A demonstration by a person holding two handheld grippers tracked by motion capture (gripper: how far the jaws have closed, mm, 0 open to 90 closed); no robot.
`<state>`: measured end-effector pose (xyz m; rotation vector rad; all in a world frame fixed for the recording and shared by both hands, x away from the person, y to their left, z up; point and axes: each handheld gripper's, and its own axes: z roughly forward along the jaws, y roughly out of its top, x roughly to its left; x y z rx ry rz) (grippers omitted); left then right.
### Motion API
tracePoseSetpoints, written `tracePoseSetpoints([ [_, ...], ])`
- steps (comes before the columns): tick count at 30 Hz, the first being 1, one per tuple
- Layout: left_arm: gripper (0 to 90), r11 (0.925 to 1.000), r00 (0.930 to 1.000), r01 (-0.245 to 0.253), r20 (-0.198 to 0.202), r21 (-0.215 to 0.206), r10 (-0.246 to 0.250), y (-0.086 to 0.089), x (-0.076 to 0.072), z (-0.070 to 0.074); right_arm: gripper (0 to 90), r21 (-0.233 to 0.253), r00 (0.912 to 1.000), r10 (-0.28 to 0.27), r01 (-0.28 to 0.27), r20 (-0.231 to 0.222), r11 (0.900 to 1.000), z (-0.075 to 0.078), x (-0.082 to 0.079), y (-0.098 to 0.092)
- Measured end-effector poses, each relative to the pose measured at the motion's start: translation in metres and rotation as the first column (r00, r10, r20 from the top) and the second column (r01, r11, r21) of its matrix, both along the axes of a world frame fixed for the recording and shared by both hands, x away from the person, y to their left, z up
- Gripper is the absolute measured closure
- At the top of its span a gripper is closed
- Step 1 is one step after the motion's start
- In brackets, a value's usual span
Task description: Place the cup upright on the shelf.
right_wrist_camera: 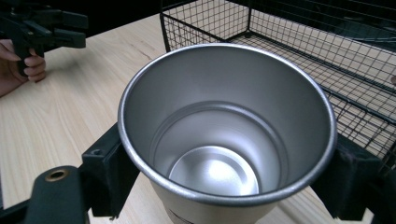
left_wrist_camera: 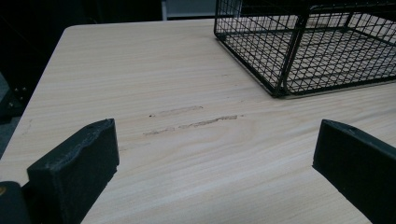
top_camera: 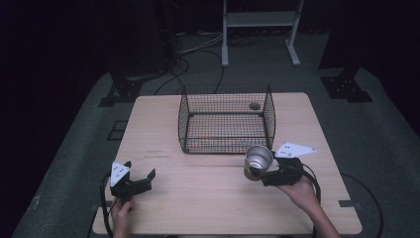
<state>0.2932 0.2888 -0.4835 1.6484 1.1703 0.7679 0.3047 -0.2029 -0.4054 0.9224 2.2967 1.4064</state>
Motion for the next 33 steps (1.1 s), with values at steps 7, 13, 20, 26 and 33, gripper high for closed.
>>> tracePoseSetpoints([
  [7, 0.0, 1.0000, 1.0000, 0.000, 0.000, 0.000, 0.000, 0.000, 0.000, 0.000, 17.9, -0.021, 0.9997, 0.018, -0.017, 0.016, 1.000, 0.012, 0.006, 0.005],
  [13, 0.0, 1.0000, 1.0000, 0.000, -0.001, 0.000, 0.000, 0.000, 0.000, 0.000, 17.9, -0.023, 0.9992, 0.030, -0.029, 0.028, 0.999, 0.026, 0.015, 0.009],
  [20, 0.0, 1.0000, 1.0000, 0.002, -0.001, 0.001, -0.002, 0.000, 0.000, 0.000, 17.9, -0.024, 0.9985, 0.034, -0.033, 0.043, 0.999, 0.042, 0.025, 0.013],
  [26, 0.0, 1.0000, 1.0000, 0.001, -0.003, 0.000, -0.001, 0.000, 0.000, 0.000, 17.9, -0.016, 0.9980, 0.033, -0.032, 0.054, 0.999, 0.053, 0.036, 0.018],
  [33, 0.0, 1.0000, 1.0000, 0.002, 0.002, 0.001, -0.002, 0.000, 0.000, 0.000, 17.9, -0.019, 0.9976, 0.039, -0.038, 0.057, 0.999, 0.066, 0.046, 0.024],
])
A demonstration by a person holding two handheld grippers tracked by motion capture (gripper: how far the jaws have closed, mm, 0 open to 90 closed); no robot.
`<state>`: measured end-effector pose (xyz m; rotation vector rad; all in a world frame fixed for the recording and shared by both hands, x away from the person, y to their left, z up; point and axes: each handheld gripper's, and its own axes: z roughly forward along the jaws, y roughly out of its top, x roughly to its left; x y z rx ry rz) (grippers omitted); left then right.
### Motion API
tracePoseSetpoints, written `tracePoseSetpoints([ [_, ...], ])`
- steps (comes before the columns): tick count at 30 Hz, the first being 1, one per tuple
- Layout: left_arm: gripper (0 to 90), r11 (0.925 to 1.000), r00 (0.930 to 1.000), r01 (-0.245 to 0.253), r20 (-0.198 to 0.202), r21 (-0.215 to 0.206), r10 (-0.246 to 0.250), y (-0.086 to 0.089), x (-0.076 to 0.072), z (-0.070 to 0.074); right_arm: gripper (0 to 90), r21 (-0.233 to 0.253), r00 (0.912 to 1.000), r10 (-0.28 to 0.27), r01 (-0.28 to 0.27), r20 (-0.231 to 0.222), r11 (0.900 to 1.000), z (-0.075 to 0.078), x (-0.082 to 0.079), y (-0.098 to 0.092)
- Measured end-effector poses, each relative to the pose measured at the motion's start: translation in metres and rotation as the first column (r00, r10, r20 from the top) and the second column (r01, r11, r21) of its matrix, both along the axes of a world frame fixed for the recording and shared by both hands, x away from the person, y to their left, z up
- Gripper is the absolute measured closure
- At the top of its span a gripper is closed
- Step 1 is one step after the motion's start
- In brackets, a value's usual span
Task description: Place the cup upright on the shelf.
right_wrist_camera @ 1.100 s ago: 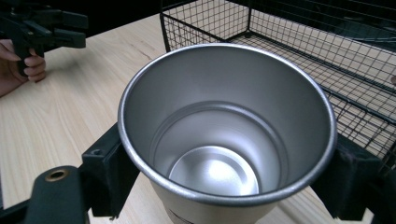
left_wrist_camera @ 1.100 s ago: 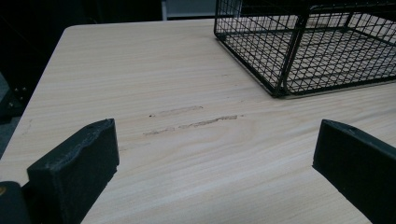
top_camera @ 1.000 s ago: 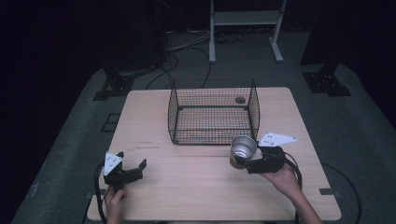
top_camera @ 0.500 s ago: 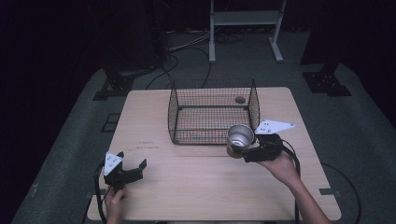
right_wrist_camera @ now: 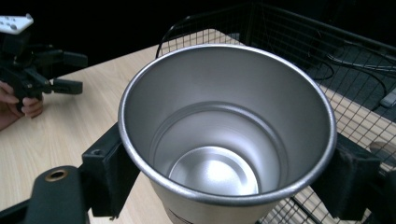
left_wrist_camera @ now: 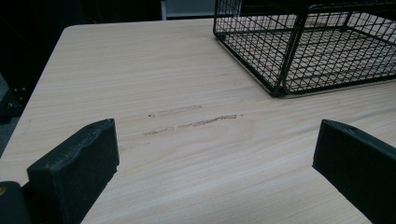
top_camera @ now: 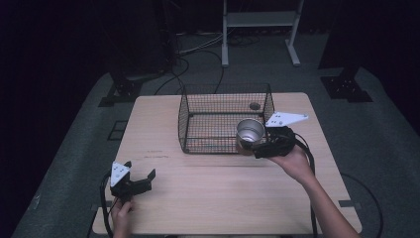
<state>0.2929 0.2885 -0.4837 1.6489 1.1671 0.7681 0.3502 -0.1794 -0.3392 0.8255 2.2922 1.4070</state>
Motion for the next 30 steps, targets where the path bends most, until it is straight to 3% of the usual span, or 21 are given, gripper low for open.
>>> tracePoseSetpoints([
  [30, 0.0, 1.0000, 1.0000, 0.002, -0.002, 0.003, -0.002, 0.000, 0.000, 0.000, 17.9, -0.030, 0.9998, 0.016, -0.016, 0.013, 0.999, 0.039, 0.041, 0.024],
])
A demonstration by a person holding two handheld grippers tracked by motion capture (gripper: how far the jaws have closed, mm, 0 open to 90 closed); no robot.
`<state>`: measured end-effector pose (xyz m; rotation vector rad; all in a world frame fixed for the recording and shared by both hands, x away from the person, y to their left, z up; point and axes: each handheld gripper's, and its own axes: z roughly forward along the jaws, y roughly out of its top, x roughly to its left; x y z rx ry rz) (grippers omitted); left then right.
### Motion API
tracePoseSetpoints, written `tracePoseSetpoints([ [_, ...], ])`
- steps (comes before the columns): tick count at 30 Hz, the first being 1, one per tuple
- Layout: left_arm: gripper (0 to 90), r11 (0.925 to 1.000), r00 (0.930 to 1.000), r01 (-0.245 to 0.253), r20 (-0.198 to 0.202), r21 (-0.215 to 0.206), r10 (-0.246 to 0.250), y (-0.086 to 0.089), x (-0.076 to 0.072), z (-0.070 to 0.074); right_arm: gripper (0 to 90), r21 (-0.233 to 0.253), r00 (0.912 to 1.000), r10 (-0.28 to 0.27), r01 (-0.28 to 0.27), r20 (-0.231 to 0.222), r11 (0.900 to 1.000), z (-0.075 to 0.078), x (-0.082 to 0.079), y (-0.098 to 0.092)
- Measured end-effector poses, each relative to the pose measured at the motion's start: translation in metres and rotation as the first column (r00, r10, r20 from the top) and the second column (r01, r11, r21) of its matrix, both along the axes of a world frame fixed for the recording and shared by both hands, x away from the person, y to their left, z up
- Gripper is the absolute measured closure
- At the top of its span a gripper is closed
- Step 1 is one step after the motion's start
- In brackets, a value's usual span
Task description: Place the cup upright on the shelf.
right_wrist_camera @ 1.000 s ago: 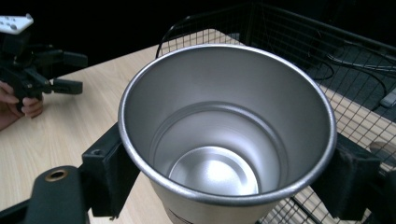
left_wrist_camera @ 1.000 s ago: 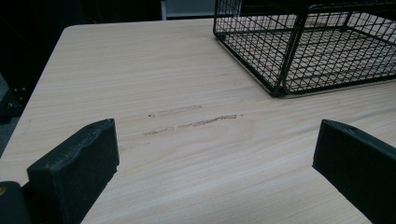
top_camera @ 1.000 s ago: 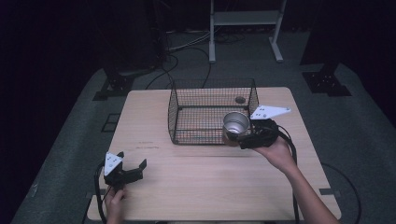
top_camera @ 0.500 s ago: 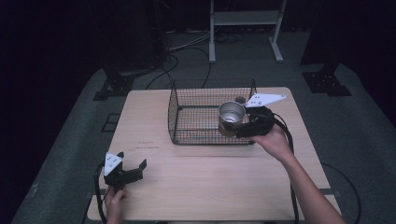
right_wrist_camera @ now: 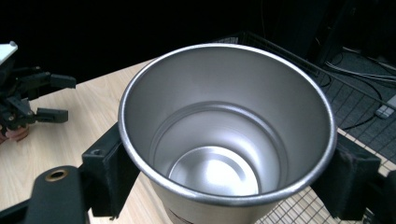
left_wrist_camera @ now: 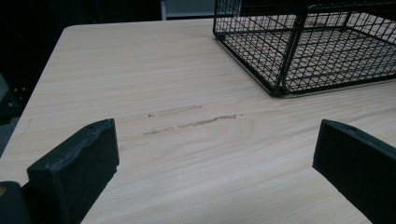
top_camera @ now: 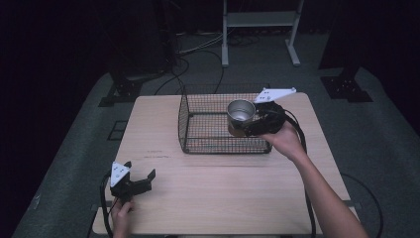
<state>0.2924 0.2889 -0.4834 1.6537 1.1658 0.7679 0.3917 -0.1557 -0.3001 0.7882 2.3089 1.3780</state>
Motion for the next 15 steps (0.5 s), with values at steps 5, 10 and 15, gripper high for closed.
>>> tracePoseSetpoints([
  [5, 0.0, 1.0000, 1.0000, 0.000, 0.002, -0.001, 0.000, 0.000, 0.000, 0.000, 17.9, -0.004, 1.0000, 0.003, -0.003, 0.003, 1.000, 0.005, 0.006, 0.005],
  [10, 0.0, 1.0000, 1.0000, 0.000, 0.002, -0.002, 0.000, 0.000, 0.000, 0.000, 17.9, -0.003, 1.0000, -0.002, 0.002, -0.001, 1.000, 0.010, 0.015, 0.010],
  [15, 0.0, 1.0000, 1.0000, 0.000, 0.004, -0.001, 0.000, 0.000, 0.000, 0.000, 17.9, -0.007, 1.0000, -0.007, 0.007, -0.005, 1.000, 0.014, 0.024, 0.015],
])
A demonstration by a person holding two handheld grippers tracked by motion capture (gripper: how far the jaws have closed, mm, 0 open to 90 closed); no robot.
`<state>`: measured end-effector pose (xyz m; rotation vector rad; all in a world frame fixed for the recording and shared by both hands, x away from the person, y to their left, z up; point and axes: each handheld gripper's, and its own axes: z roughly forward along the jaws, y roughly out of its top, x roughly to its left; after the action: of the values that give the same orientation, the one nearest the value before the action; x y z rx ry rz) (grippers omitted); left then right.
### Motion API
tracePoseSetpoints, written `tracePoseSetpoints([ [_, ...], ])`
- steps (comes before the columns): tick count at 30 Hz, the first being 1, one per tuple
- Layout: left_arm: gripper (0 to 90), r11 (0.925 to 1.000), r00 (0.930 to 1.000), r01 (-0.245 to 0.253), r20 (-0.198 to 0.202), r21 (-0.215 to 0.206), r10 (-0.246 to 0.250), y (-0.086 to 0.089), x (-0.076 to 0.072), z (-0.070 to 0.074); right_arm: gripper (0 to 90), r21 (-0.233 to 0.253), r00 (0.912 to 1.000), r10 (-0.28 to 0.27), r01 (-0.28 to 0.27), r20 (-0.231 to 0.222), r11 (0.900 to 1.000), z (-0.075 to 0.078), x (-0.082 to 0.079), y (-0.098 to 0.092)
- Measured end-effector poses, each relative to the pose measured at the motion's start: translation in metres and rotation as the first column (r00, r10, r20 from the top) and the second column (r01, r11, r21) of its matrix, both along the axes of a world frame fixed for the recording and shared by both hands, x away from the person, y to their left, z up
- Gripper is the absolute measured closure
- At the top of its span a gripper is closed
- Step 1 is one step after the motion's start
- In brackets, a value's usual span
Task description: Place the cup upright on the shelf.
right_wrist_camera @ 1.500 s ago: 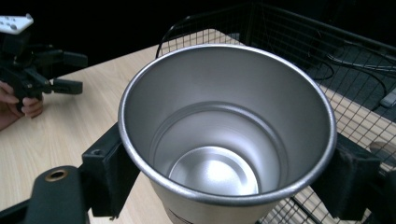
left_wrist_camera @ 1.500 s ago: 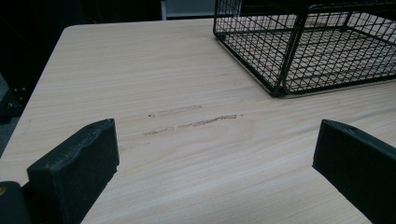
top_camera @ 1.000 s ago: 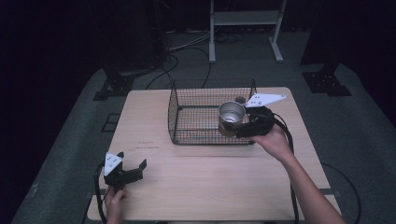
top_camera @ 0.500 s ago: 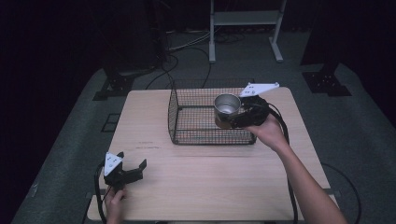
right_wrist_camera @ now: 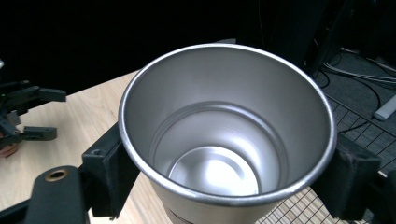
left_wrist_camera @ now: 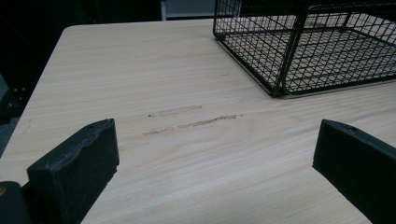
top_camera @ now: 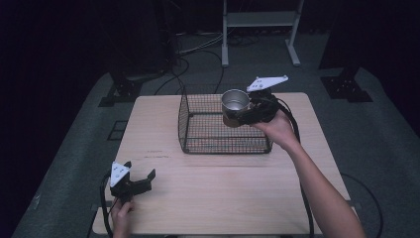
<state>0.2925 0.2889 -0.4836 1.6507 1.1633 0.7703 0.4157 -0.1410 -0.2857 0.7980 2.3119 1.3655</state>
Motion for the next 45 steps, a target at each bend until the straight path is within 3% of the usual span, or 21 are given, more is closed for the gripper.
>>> tracePoseSetpoints([
  [10, 0.0, 1.0000, 1.0000, 0.001, -0.002, 0.001, -0.001, 0.000, 0.000, 0.000, 17.9, -0.009, 0.9998, -0.008, 0.008, -0.017, 1.000, 0.000, 0.021, 0.012],
  [25, 0.0, 1.0000, 1.0000, 0.002, 0.002, -0.001, -0.002, 0.000, -0.001, 0.000, 17.9, -0.014, 0.9958, -0.048, 0.047, -0.078, 0.999, -0.016, 0.057, 0.021],
  [32, 0.0, 1.0000, 1.0000, 0.003, 0.001, 0.002, -0.003, 0.000, -0.001, 0.000, 18.0, -0.019, 0.9947, -0.057, 0.055, -0.085, 0.998, -0.016, 0.067, 0.025],
  [37, 0.0, 1.0000, 1.0000, 0.003, 0.002, 0.000, -0.003, 0.000, -0.001, 0.000, 17.9, -0.041, 0.9910, -0.071, 0.066, -0.113, 0.997, -0.025, 0.073, 0.026],
  [45, 0.0, 1.0000, 1.0000, 0.004, 0.001, 0.004, -0.004, 0.000, -0.001, 0.000, 17.9, -0.053, 0.9896, -0.085, 0.079, -0.116, 0.995, -0.033, 0.081, 0.025],
])
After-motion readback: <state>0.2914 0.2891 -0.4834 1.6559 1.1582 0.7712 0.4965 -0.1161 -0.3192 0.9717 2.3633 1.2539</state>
